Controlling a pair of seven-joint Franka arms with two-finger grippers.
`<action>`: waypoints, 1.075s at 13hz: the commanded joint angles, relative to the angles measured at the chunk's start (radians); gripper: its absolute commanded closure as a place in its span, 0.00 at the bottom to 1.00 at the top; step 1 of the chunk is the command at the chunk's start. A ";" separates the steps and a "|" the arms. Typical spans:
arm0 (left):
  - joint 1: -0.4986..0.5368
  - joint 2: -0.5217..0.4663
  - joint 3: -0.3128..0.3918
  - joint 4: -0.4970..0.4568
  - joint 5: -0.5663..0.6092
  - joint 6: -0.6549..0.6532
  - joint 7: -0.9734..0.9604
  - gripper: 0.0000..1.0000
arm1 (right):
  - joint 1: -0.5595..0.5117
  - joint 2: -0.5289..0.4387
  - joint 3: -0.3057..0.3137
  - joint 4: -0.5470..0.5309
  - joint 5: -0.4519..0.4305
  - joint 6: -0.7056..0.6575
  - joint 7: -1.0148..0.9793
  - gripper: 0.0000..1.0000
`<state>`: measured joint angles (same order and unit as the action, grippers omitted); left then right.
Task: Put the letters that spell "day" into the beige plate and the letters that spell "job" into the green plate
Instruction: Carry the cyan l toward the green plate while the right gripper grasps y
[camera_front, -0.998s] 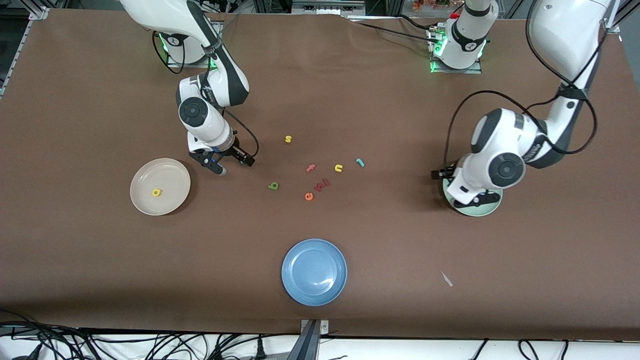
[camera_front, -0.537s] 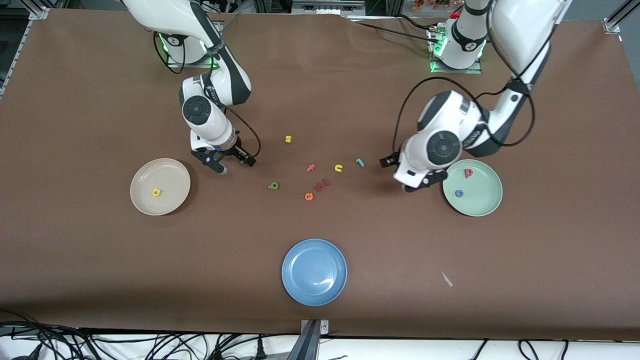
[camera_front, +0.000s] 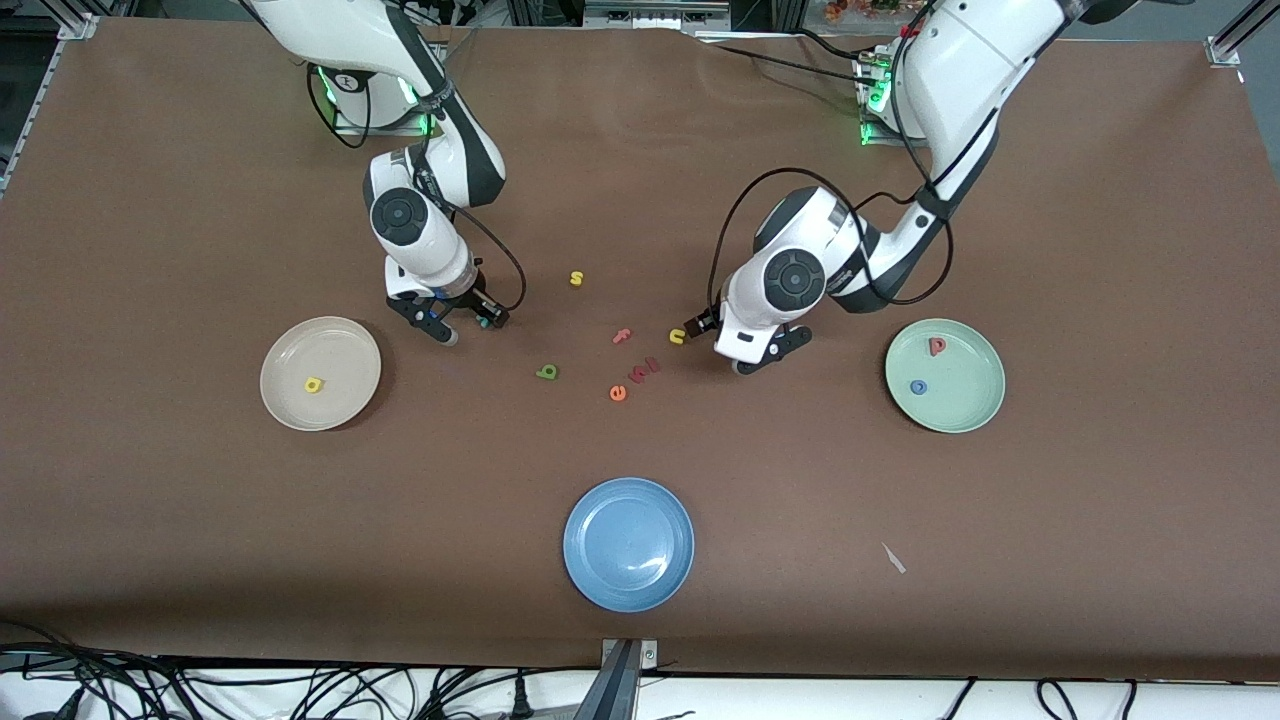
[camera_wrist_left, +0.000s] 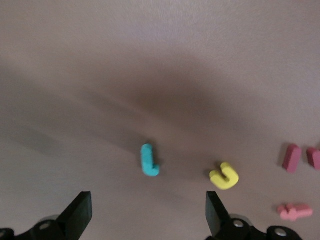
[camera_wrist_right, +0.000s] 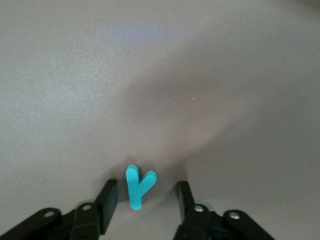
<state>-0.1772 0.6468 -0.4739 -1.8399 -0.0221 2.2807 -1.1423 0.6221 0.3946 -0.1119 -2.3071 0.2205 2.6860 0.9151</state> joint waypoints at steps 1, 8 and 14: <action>-0.008 0.010 0.006 -0.004 -0.009 0.020 -0.059 0.10 | 0.007 -0.005 0.003 -0.014 0.005 0.018 0.014 0.58; -0.014 0.045 0.012 -0.004 0.122 0.045 -0.062 0.30 | 0.007 0.018 0.003 -0.012 0.005 0.043 0.014 1.00; -0.013 0.054 0.014 -0.004 0.123 0.063 -0.062 0.77 | 0.007 -0.022 -0.002 0.011 -0.004 -0.013 -0.015 1.00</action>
<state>-0.1850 0.6996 -0.4657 -1.8406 0.0768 2.3263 -1.1861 0.6227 0.3896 -0.1106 -2.3063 0.2196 2.6962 0.9147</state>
